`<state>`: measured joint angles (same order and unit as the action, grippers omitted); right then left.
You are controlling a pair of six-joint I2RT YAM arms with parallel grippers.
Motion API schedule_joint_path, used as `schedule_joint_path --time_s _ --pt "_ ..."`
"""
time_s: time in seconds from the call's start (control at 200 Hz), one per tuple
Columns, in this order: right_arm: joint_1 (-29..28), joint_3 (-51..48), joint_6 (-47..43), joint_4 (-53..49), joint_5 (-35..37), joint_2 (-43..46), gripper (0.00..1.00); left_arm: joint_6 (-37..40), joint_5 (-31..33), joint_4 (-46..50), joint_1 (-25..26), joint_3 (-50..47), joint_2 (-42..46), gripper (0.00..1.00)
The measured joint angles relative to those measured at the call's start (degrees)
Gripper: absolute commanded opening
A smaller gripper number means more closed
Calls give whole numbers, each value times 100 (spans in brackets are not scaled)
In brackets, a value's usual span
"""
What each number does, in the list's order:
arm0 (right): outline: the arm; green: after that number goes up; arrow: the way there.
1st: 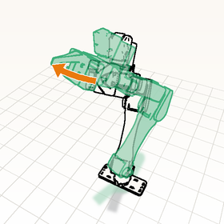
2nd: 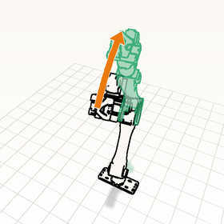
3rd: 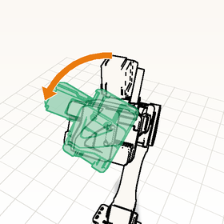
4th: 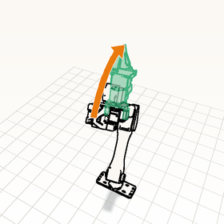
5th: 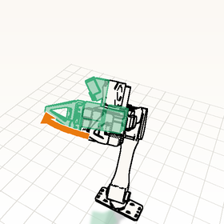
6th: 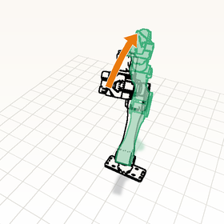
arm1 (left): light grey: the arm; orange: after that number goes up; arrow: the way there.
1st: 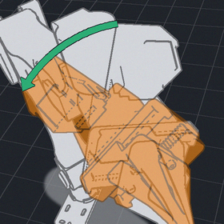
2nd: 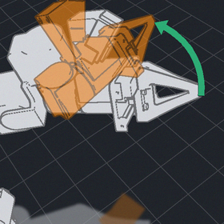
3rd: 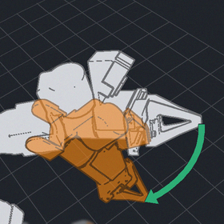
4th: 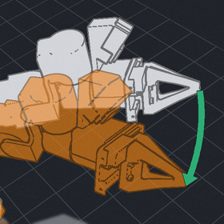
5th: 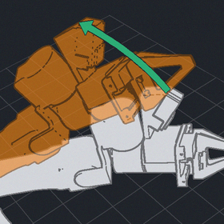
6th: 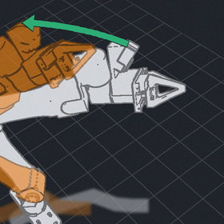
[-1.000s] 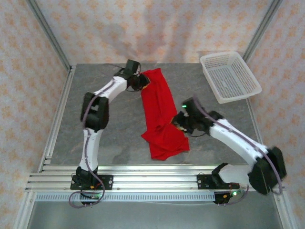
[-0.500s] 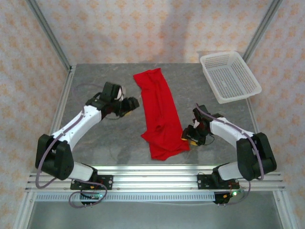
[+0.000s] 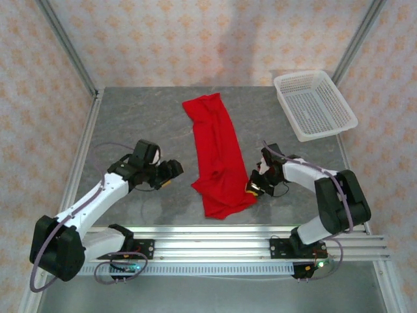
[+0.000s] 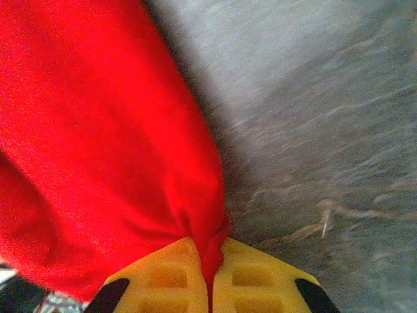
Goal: Fold the inside-out t-shirt
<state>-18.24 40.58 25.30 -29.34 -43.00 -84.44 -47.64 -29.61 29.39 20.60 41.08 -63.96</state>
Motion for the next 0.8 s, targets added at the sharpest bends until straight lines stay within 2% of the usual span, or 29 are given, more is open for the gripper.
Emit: schedule_joint_path --time_s 0.18,0.29,0.405,0.54,0.625,0.716,0.801 --pt "-9 -98 299 -85 -205 1467 0 -481 52 -70 566 -562 306 69" --pt "-9 -284 470 -125 -315 2225 0 -879 170 -402 1036 -802 317 82" --pt "-9 -581 616 -144 -415 2345 0 -1368 195 -1137 1471 -1001 129 84" --pt "-9 -686 638 -289 -463 2306 0 -1705 304 -1755 2074 -916 -557 84" --pt "-9 -686 638 -293 -463 2306 0 -1858 450 -1967 2437 -800 -966 81" --pt "-9 -686 638 -295 -463 2306 0 -2111 640 -2256 2771 -732 -1287 63" --pt "-9 -686 638 -299 -463 2306 0 -2208 820 -2409 2983 -616 -1528 61"
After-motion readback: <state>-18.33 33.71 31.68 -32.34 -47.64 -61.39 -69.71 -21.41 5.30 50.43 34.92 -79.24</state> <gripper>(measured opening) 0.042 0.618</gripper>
